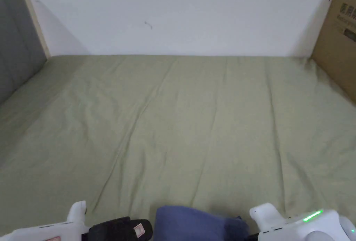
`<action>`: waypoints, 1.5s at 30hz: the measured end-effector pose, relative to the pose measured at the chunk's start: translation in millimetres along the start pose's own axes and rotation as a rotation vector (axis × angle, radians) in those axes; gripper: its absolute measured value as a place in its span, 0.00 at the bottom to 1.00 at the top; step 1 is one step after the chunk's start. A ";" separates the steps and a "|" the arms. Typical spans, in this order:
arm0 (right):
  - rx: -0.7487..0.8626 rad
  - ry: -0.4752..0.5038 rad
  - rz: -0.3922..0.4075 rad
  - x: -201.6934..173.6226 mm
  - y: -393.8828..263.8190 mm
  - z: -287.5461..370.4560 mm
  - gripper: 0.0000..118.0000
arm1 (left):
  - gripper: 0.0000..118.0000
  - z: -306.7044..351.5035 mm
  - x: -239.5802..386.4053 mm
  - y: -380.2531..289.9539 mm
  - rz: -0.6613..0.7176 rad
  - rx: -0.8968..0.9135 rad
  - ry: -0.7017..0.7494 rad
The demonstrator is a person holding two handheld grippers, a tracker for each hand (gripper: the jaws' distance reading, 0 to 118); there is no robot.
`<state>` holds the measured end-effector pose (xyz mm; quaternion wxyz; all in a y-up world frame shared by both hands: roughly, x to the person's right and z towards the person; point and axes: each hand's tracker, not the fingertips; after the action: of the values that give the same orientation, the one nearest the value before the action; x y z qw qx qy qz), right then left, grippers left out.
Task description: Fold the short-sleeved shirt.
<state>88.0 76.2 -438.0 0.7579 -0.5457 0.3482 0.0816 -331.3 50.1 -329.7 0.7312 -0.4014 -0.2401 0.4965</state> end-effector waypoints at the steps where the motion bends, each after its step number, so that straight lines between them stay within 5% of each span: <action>1: 0.000 0.006 -0.004 0.2 -0.4 0.9 0.00 | 0.91 -9.6 -12.2 3.4 0.029 -0.041 -0.016; 4: -0.003 0.014 -0.026 1.0 -0.1 -0.4 0.00 | 0.93 -38.2 -41.2 10.1 0.082 -0.078 -0.015; 8: -0.010 0.023 -0.048 2.3 2.4 -2.7 0.00 | 0.93 -78.2 -43.3 20.9 0.173 -0.166 -0.293; 10: -0.012 0.031 -0.067 3.6 2.9 -3.1 0.00 | 0.92 -112.1 -38.8 16.1 0.155 -0.269 -0.246; 11: -0.012 0.034 -0.074 4.3 2.7 -3.0 0.00 | 0.87 -120.5 -35.0 14.7 0.095 -0.288 -0.218; 13: -0.009 0.034 -0.083 6.1 1.0 -2.1 0.00 | 0.37 -129.5 -27.1 12.4 -0.052 -0.244 -0.046; 14: -0.007 0.031 -0.087 6.3 -0.6 -1.5 0.00 | 0.25 -129.5 -30.5 14.1 -0.062 -0.231 0.051; 16: 0.020 0.041 -0.100 6.4 -4.6 2.3 0.00 | 0.25 -118.2 -34.4 11.3 0.085 -0.204 -0.081; 22: 0.167 0.043 -0.089 -10.2 -14.0 36.2 0.00 | 0.25 -69.3 18.2 12.3 -0.117 -0.181 0.085; 26: 0.223 -0.012 -0.006 -26.6 -15.6 65.3 0.00 | 0.25 17.4 37.6 47.9 -0.228 -0.165 0.327; 35: 0.229 -0.078 0.022 -45.5 -20.3 85.7 0.00 | 0.25 138.2 30.7 124.1 -0.460 -0.179 1.204; 39: 0.212 -0.117 0.026 -46.9 -19.0 86.2 0.00 | 0.31 147.6 9.3 133.0 -0.545 -0.198 1.403; 40: 0.215 -0.115 0.017 -46.9 -19.2 87.9 0.00 | 0.44 152.9 7.1 133.0 -0.527 -0.170 1.404; 42: 0.229 -0.102 -0.003 -46.8 -18.9 94.6 0.00 | 0.87 164.6 11.7 131.9 -0.493 -0.110 1.412; 43: 0.233 -0.102 -0.005 -47.3 -19.4 97.4 0.00 | 0.95 169.2 16.8 130.0 -0.486 -0.074 1.394; 45: 0.250 -0.117 0.005 -48.7 -20.3 105.7 0.00 | 0.94 178.0 42.1 119.6 -0.470 0.024 1.362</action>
<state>108.3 174.2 -375.2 0.8387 -0.4405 0.3122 0.0709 -512.1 172.9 -330.4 0.8104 -0.5516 0.1949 -0.0318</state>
